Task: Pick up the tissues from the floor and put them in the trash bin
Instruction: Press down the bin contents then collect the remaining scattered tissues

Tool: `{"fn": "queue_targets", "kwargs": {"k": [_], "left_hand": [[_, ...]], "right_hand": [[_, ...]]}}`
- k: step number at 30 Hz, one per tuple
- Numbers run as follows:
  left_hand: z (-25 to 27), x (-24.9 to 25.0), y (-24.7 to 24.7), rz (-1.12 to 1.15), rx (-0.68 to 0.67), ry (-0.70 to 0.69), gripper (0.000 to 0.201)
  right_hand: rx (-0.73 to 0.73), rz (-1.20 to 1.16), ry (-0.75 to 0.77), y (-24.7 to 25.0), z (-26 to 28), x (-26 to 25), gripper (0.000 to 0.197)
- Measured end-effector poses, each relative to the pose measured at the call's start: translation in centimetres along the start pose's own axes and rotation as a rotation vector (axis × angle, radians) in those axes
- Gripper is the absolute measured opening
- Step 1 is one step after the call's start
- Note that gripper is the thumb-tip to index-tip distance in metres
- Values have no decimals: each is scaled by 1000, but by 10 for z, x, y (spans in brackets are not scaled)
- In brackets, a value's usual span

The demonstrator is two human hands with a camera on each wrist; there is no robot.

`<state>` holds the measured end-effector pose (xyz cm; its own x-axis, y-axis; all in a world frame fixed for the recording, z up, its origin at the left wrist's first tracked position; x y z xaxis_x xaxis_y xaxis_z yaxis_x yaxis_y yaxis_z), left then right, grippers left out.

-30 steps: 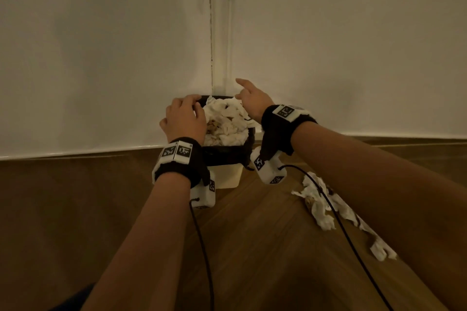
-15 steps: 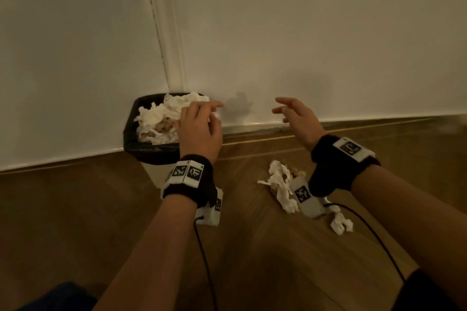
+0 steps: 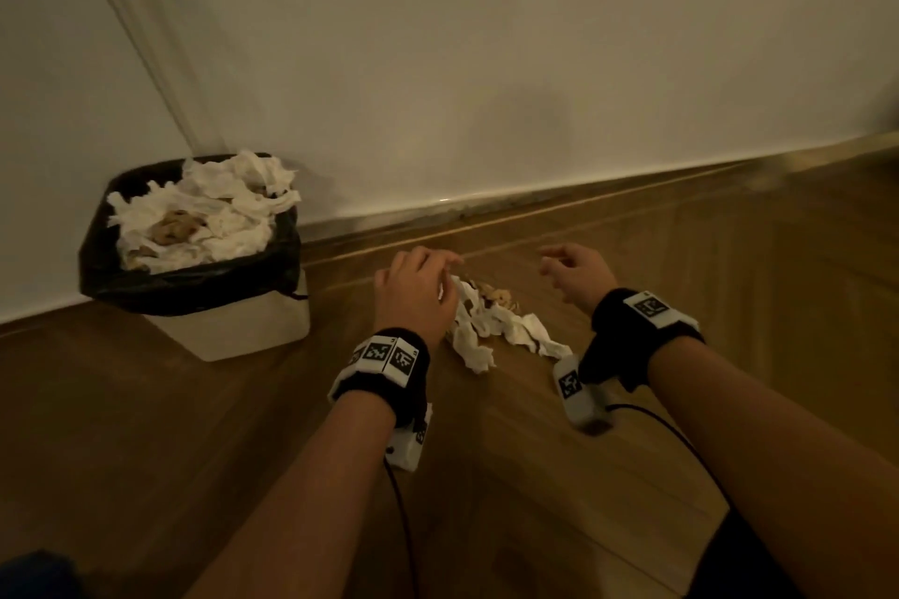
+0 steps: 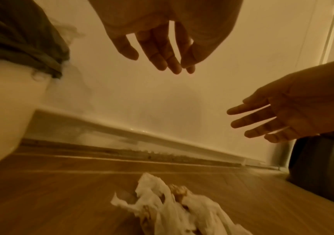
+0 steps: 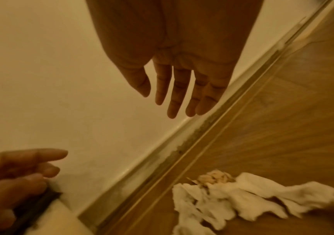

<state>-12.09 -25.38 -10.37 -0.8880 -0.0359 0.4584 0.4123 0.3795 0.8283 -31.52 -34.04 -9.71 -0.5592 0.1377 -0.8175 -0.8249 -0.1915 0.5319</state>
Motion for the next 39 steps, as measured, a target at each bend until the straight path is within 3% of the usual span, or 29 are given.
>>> {"fn": "queue_targets", "kwargs": {"k": [10,14,16,21,25,28,32,35,37,39], "left_hand": [[25,7,-102,-225,-527,26,37],[36,-2,-123,-321,-625,6,56],[36,-7,-129,-354,-648,-21,59],[32,-21,-137,-410,-742,-71,60],[32,-21,-142,-428,-804,-241,54],[39,-17,-143,-448,-833,-274,49],[53,-15,-148,-384,-866,-195,37],[54,-16,-147,-192,-849,91,19],[54,-17,-148,-73,-842,233,24],[54,-20,-152,-85,-917,229,38]], "right_hand": [[-68,446,-366,9,0,102,44],[-121,556,-491,-2,9,128,70],[-129,548,-508,-9,10,136,73],[-159,623,-481,-24,6,140,59],[-282,671,-418,-35,5,142,42],[-316,730,-389,-38,10,143,32],[-322,715,-399,-37,15,144,26],[-311,677,-426,-34,15,143,26],[-291,619,-446,-33,13,141,25],[-253,518,-462,-32,10,140,26]]}}
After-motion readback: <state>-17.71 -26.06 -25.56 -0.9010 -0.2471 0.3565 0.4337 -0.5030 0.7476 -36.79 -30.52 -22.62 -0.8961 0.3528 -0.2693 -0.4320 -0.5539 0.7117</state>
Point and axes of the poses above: each hand's wrist, its own z-axis away from the middle knuckle, its own y-axis out of the back of the hand, x = y × z, the point moved 3 cm from there along -z, towards the middle knuckle, and after that the axes turned 4 degrees about -z, right-handed, at the moved point
